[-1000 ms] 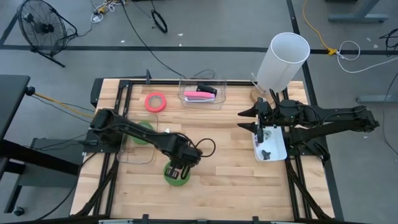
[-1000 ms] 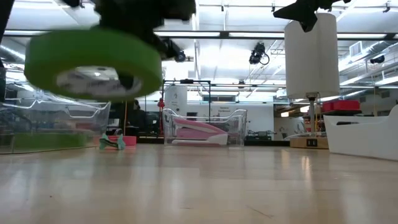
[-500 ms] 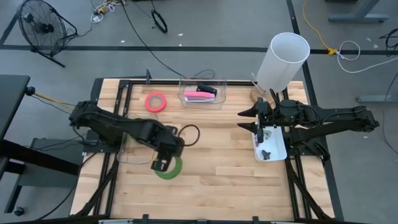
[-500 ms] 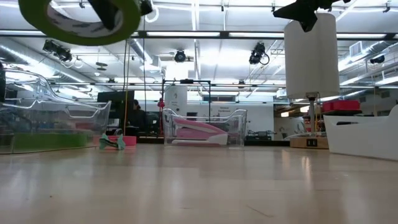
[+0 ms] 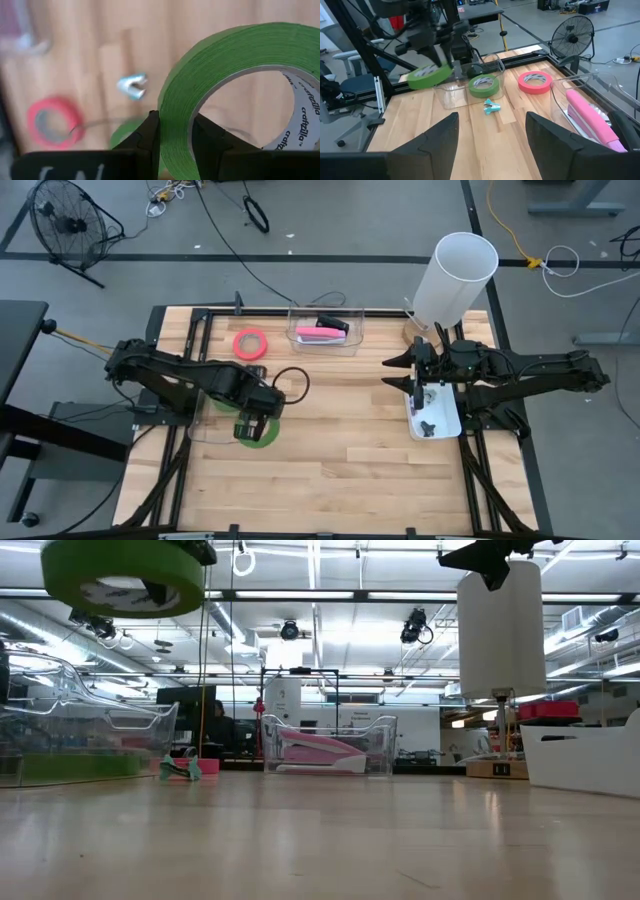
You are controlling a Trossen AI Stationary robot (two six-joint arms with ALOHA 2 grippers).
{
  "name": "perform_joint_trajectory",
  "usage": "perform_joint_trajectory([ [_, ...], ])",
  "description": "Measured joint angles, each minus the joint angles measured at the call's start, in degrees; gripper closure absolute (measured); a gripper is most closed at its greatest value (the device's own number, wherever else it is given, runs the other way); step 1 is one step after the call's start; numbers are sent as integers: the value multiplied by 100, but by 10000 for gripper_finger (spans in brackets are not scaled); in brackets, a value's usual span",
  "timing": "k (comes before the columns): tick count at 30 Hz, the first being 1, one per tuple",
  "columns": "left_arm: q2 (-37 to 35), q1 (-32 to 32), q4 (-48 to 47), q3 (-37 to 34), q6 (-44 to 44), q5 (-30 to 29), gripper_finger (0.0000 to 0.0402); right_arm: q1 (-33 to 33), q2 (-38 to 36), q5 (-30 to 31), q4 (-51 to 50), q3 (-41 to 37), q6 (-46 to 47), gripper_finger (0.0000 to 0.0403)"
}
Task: Pick and place Stapler, Stapler remover, tape
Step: Put the green tape into the bottom transparent bin
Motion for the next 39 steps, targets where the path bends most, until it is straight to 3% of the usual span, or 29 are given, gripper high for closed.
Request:
perform_joint_trajectory([
  [3, 0, 31, -414, 0, -517, -436, 316, 0, 0, 0, 0, 0, 2, 175],
  [7, 0, 31, -1000, 0, -1207, -586, 316, -1, 0, -2, -2, 0, -5, 175],
  [11, 10, 35, -983, -58, -1665, -540, 316, 1, 0, -2, -20, 0, -22, 175],
  [24, 9, 66, -292, -59, -1596, -562, 316, -1, 2, -17, -24, 2, -28, 175],
  [39, 9, 20, -699, -59, -1760, -643, 316, -1, 11, -17, -31, 2, -28, 175],
])
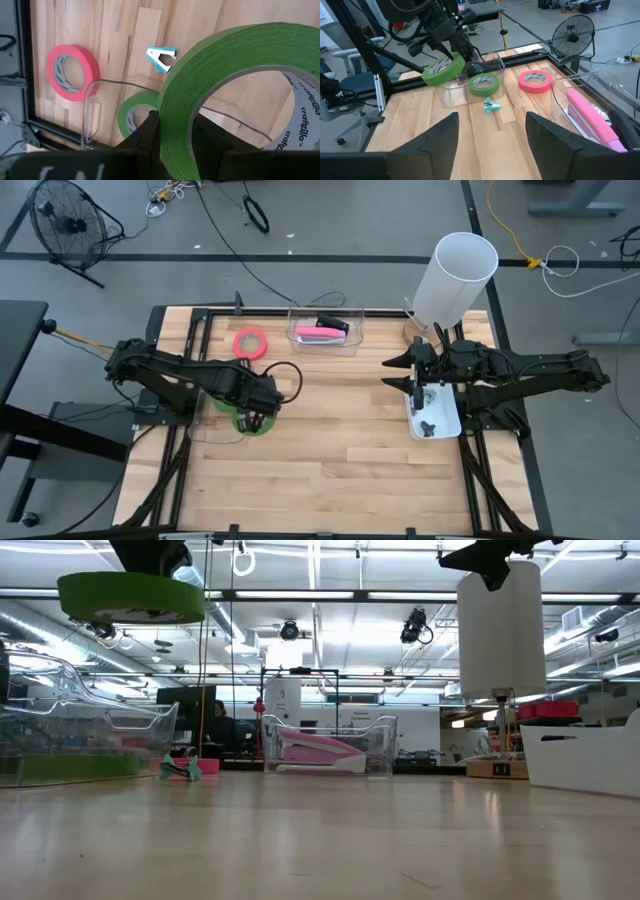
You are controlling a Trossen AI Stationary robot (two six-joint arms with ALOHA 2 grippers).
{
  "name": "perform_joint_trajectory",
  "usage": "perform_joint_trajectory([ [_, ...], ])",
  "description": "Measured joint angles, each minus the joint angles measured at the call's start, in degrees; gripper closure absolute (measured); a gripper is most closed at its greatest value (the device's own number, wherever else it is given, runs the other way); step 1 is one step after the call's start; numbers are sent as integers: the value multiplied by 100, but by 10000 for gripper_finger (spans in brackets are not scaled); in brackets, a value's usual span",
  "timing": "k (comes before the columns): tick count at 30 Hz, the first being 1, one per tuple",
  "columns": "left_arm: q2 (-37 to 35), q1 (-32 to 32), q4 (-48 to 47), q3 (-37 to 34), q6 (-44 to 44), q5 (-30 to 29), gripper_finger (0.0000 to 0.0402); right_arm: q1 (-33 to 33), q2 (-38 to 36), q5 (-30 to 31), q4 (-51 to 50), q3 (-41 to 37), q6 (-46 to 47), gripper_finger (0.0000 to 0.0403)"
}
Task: Pick and place Stapler, Stapler remover, tape
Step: Put the green tape into the bottom transparent bin
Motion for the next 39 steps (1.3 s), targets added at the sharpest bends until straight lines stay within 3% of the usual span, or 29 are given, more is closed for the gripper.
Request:
perform_joint_trajectory([
  [15, 2, 42, 177, -2, 277, -320, 316, 1, 0, 17, 9, 2, -874, 175],
  [21, 2, 40, 138, -2, 325, -317, 316, 1, 0, 17, 13, 2, -720, 175],
  [39, 2, 30, -103, -4, 313, 231, 316, 1, 0, 15, 11, 2, -623, 175],
])
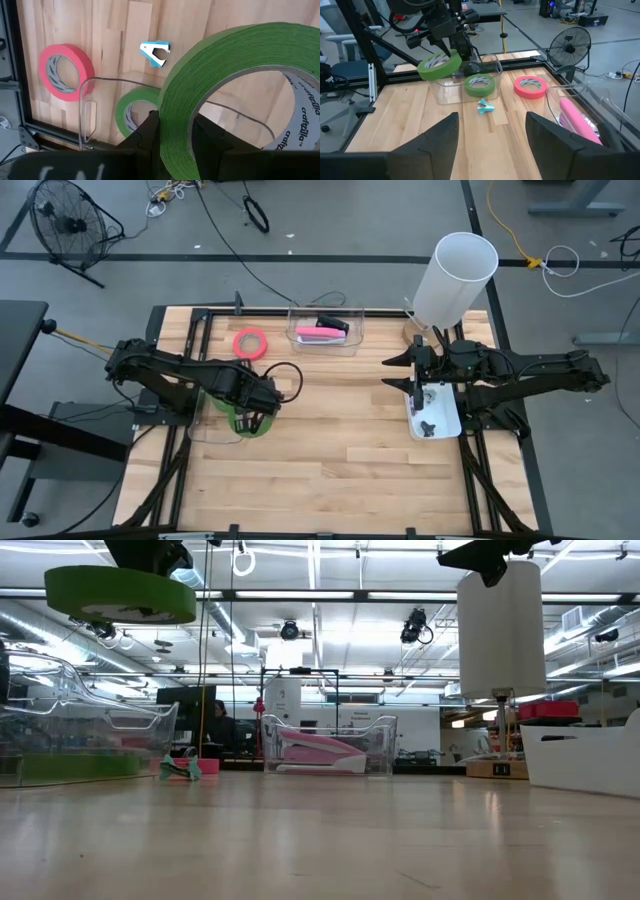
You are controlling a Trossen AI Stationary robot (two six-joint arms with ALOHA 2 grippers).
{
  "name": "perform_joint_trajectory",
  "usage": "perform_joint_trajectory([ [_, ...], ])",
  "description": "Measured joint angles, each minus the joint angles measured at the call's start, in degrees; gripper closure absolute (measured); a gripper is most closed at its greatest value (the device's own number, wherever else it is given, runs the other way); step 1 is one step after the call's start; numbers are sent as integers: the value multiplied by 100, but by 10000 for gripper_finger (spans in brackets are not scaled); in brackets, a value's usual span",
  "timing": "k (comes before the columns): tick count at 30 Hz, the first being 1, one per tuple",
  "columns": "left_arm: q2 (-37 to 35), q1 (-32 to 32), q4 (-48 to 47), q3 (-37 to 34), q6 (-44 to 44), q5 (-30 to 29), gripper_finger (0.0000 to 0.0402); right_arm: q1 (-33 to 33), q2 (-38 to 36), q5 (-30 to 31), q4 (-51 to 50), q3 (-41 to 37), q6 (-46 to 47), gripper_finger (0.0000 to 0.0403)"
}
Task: Pick and place Stapler, Stapler remover, tape
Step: Put the green tape into the bottom transparent bin
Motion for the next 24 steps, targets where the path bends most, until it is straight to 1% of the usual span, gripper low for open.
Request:
perform_joint_trajectory([
  [10, 0, -1, 69, 0, 84, 46, 316, 1, 0, 0, 0, 0, -7, 175],
  [17, 0, -19, 714, 0, 171, 48, 316, 1, 0, 0, 0, 0, -7, 175],
  [24, 0, -27, 943, 0, 182, 39, 316, 0, 0, 0, 0, 0, -5, 175],
])
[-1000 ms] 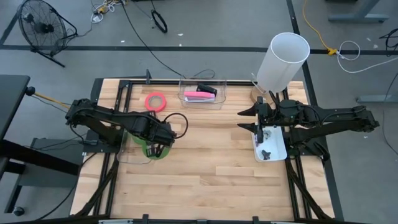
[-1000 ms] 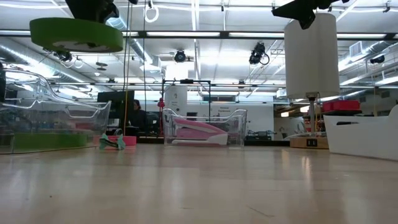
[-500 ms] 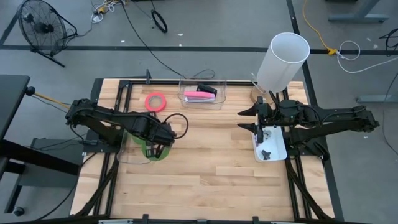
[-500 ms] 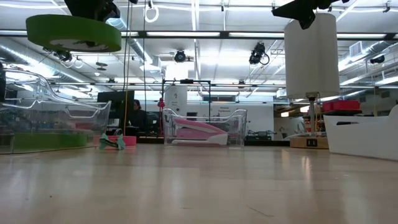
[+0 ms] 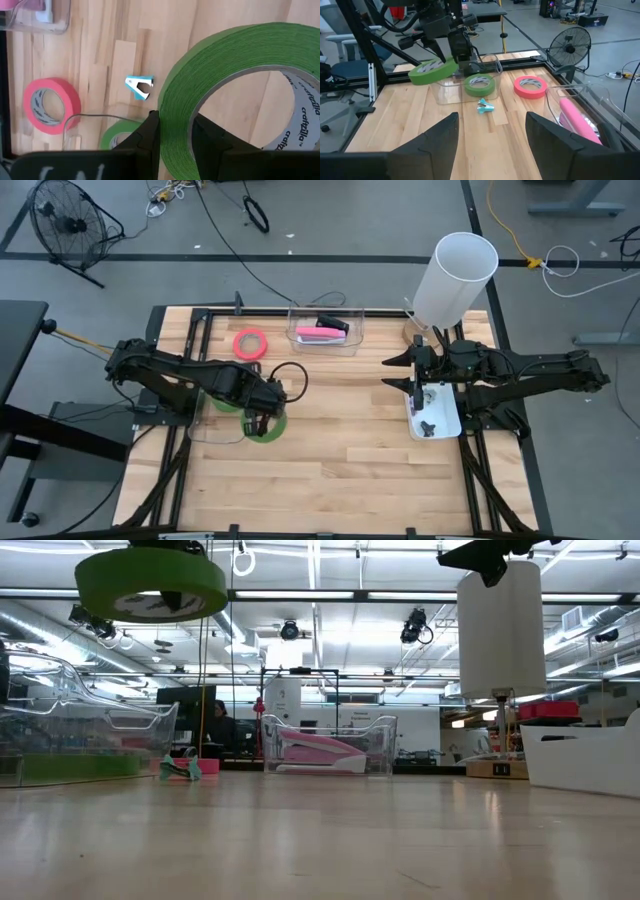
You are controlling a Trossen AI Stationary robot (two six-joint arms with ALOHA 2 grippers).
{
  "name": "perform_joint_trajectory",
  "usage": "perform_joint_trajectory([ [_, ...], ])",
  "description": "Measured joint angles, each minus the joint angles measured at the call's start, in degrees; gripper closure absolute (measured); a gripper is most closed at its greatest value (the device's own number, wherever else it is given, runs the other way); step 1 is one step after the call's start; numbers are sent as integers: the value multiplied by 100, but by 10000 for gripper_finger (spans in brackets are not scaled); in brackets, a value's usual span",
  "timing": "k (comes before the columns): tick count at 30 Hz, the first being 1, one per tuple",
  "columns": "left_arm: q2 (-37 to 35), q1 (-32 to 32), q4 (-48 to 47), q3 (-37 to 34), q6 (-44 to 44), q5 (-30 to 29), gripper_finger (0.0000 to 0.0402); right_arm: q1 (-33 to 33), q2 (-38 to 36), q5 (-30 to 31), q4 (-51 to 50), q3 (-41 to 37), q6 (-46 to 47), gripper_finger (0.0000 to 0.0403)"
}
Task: Pick and place Stapler, Stapler remover, tape
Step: Put the green tape into the bottom transparent bin
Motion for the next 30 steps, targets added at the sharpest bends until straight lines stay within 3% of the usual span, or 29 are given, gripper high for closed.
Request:
perform_joint_trajectory([
  [9, -378, 94, 28, -101, 131, -92, 316, 0, 0, 0, 72, 2, 2, 175],
  [19, -1157, 164, 568, -1257, -99, 217, 316, 1, 0, 0, 85, 2, 2, 175],
  [30, -1792, 400, -281, -1945, -315, 275, 317, 1, 0, -2, 98, 2, 2, 175],
])
